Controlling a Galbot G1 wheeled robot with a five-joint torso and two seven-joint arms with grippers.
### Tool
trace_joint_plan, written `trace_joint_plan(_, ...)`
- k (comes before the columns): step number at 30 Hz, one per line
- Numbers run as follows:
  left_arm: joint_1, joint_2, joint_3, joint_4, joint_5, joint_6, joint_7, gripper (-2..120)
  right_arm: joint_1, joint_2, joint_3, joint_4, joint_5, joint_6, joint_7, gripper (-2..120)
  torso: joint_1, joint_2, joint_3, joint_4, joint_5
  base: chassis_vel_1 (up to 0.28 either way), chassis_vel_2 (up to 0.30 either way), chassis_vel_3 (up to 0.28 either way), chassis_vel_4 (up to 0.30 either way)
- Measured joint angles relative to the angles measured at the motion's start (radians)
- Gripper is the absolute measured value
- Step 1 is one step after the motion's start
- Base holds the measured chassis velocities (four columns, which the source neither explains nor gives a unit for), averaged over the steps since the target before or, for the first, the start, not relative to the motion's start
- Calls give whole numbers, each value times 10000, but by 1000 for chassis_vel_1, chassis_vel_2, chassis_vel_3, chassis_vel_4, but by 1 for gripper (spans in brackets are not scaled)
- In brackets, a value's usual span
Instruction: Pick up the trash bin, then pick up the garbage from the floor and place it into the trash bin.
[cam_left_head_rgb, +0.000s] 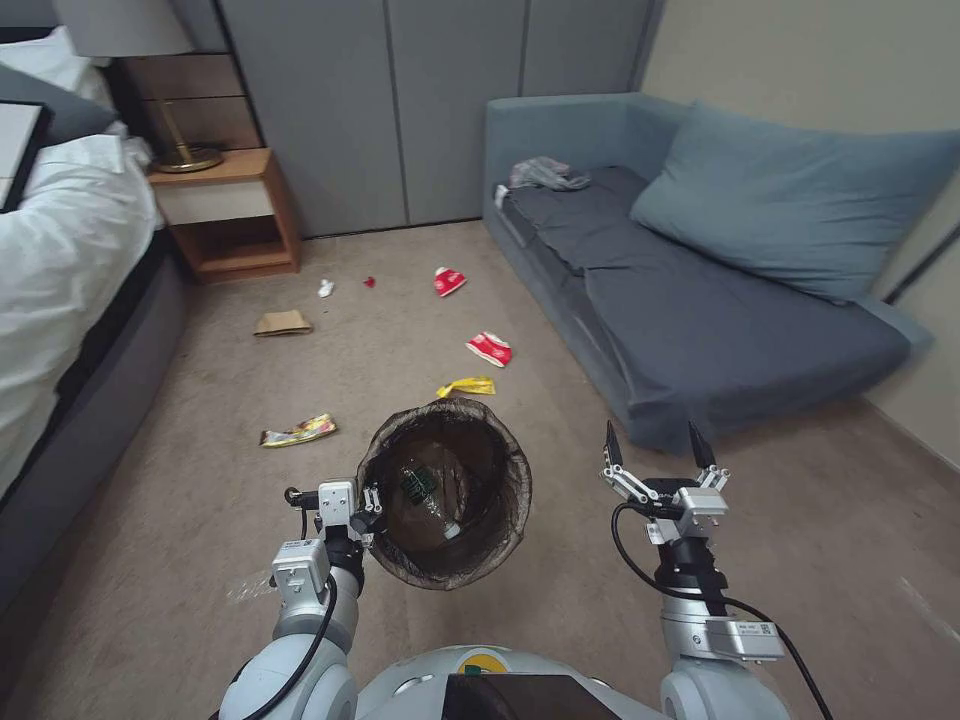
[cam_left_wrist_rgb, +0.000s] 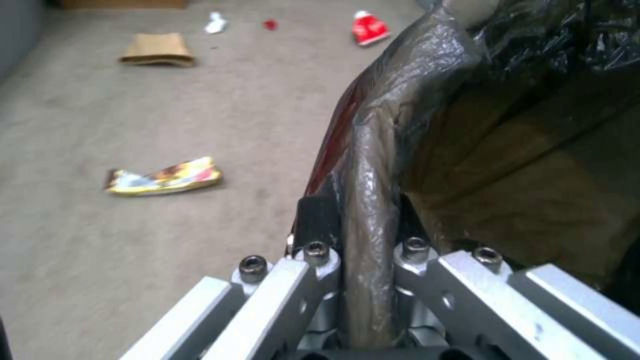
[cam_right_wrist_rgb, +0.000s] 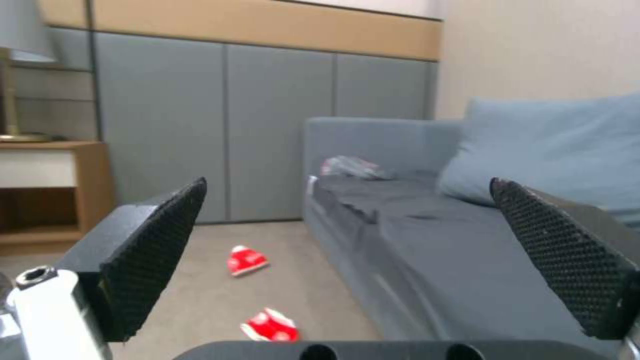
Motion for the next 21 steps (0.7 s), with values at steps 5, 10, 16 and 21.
trace_joint_plan(5, 4, 0, 12, 1, 9, 0, -1, 3, 12, -2, -47, 0, 40, -53, 1, 100, 0, 0, 0, 1, 0, 133, 124, 115, 128)
trace_joint_plan(10, 4, 3, 12, 1, 14, -5, -1, 3, 21, -3, -61, 0, 52, -83, -2, 100, 0, 0, 0, 0, 0, 111, 140, 142, 131)
trace_joint_plan(16, 1, 4, 29, 4, 31, -31, -6, 3, 51, -5, -61, 30, 48, -128, -16, 100, 0, 0, 0, 0, 0, 128, 135, 125, 119)
trace_joint_plan(21, 0, -2, 48, 13, 60, -47, 1, 3, 58, -5, -53, 53, 47, -141, -32, 100, 0, 0, 0, 0, 0, 149, 134, 124, 134)
